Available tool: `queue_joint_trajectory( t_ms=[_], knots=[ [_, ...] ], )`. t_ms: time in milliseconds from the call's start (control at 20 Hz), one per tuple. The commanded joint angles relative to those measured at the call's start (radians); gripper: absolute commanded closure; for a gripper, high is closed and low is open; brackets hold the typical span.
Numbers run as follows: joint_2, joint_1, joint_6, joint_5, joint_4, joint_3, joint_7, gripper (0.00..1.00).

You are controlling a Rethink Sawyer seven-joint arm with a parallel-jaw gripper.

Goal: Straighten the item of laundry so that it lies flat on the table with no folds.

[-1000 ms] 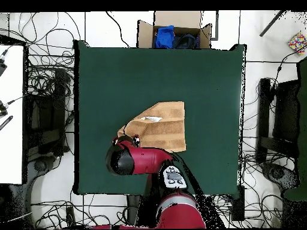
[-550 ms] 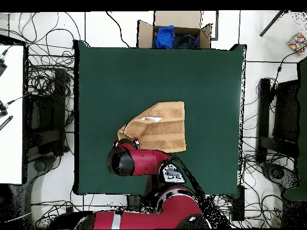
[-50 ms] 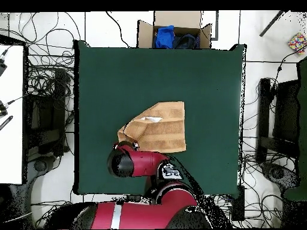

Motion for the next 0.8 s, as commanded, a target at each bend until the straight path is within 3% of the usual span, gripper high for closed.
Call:
queue_joint_trajectory(
  t_ms=[50, 800],
  knots=[
    [0.031, 0.035, -0.016, 0.053, -0.094, 0.044, 0.193, 0.00],
    [-0.001, 0.065, 0.053, 0.082, -0.118, 0.031, 0.187, 0.00]
  ],
)
